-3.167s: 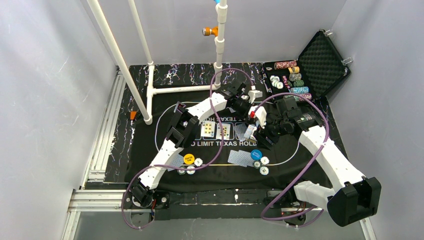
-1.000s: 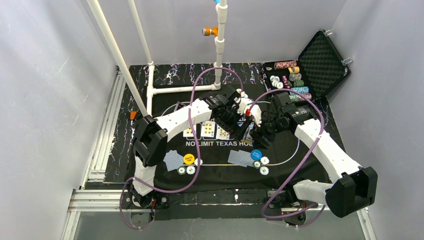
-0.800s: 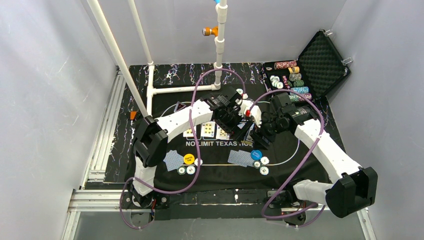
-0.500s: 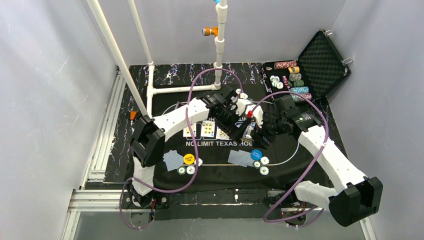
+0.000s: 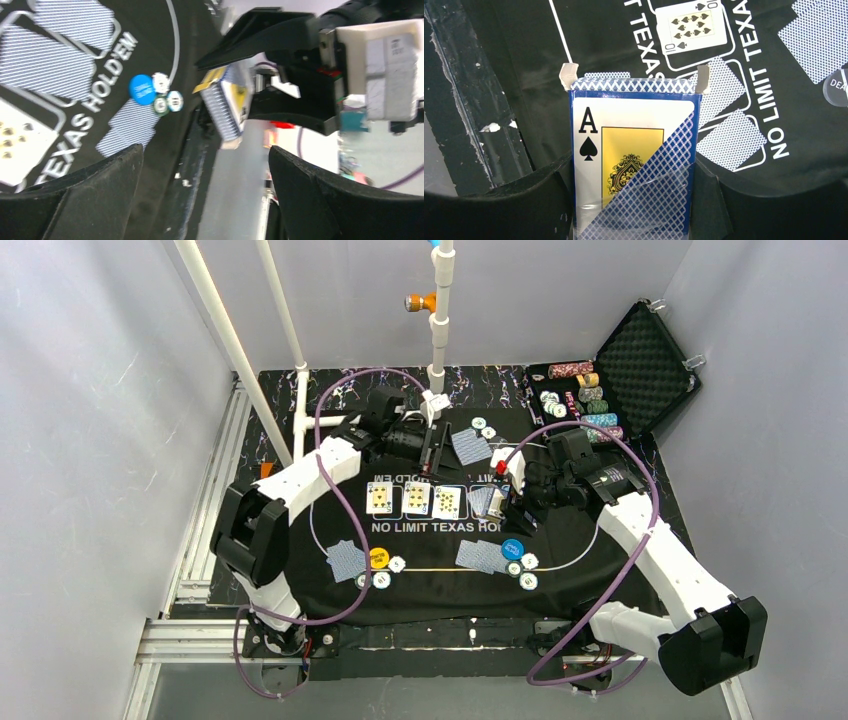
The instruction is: Distribute texas hold em gaming equipment
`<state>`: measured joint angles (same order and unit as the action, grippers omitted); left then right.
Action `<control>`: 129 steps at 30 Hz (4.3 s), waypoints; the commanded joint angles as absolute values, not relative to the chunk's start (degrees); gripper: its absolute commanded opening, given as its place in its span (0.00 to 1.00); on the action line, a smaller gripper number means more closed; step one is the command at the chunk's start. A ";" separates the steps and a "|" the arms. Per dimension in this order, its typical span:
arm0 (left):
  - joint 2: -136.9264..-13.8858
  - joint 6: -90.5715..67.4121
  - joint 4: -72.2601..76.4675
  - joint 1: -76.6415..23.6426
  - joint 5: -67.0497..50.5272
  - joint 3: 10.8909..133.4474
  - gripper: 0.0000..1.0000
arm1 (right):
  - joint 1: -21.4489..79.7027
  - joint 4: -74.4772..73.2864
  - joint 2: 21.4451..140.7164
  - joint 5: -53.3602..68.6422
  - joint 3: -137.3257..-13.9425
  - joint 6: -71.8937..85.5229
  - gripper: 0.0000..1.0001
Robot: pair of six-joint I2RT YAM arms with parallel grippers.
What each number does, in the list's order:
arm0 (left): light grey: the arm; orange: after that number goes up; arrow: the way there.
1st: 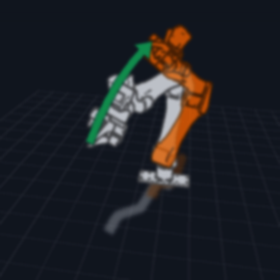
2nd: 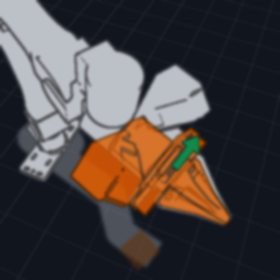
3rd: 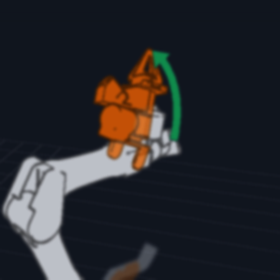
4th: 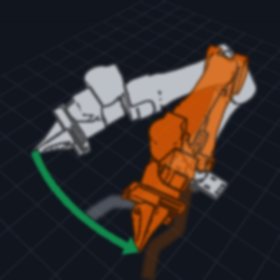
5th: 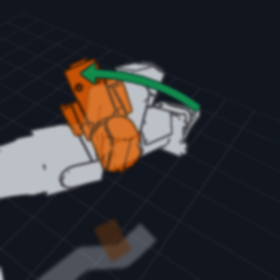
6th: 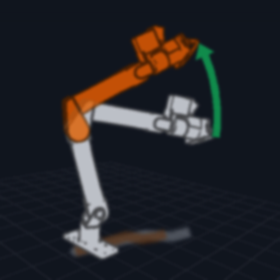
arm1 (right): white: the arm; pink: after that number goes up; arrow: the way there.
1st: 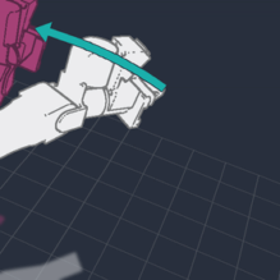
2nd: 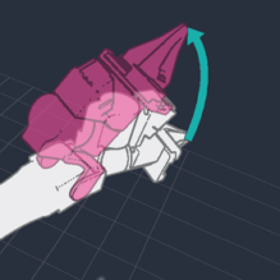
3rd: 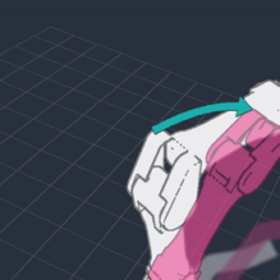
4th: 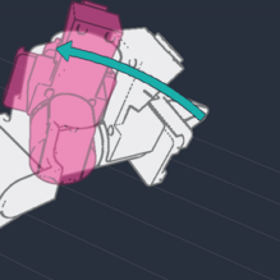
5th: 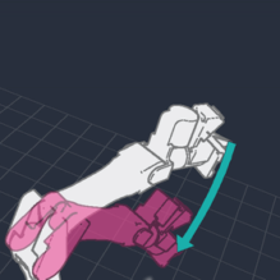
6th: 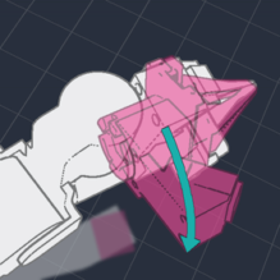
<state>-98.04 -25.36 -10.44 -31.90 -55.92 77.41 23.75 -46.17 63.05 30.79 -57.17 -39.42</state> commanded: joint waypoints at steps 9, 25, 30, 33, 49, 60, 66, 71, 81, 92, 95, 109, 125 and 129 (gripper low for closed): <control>-103.25 -42.34 2.53 -39.57 -64.77 77.65 0.84 | 23.64 -45.66 62.92 36.38 -60.30 -41.71 0.01; -106.02 -45.41 2.81 -41.26 -65.52 78.96 0.00 | 23.73 -45.57 62.67 35.30 -59.90 -41.10 0.22; -105.71 -45.69 2.81 -41.31 -64.39 78.49 0.00 | 23.81 -44.33 62.97 33.48 -59.94 -39.40 0.68; -105.46 -46.16 2.60 -41.30 -63.87 78.34 0.00 | 24.10 -44.37 63.18 32.08 -60.52 -39.24 0.75; -106.73 -49.01 2.19 -41.31 -62.41 78.94 0.00 | 28.34 -43.86 65.75 25.32 -63.02 -38.78 0.90; -107.93 -49.86 2.26 -41.30 -62.71 79.43 0.00 | 31.67 -44.31 67.85 21.02 -63.46 -39.56 0.72; -108.01 -49.88 2.27 -41.29 -62.97 79.63 0.00 | 31.82 -44.48 67.48 20.13 -62.59 -39.56 0.51; -107.86 -48.59 1.30 -41.26 -62.72 80.19 0.18 | 31.82 -43.72 66.74 20.21 -62.07 -38.51 0.31; -105.39 -41.13 -6.27 -38.76 -57.00 81.88 0.90 | 28.70 -43.51 66.33 20.06 -62.14 -36.89 0.17; -98.27 -21.62 -19.21 -33.66 -44.18 81.78 0.98 | 2.04 -45.63 71.05 28.04 -61.24 -44.19 0.14; -96.68 -17.25 -22.40 -33.51 -40.69 81.52 0.98 | -3.99 -40.86 71.62 27.41 -58.64 -44.74 0.13; -84.97 -0.50 -22.50 -32.25 -26.65 72.05 0.98 | -14.63 -28.36 86.64 23.87 -55.22 -45.11 0.15; -85.97 14.11 -36.19 -24.91 -26.63 76.58 0.98 | -14.85 -20.80 92.98 19.71 -52.18 -43.14 0.63; -87.26 19.24 -39.60 -24.16 -23.00 78.40 0.98 | -14.77 -21.89 90.12 19.26 -53.22 -43.20 0.87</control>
<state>-86.96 11.81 -33.41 -25.04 -24.77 75.29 -14.61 -22.57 92.62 19.75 -51.55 -43.31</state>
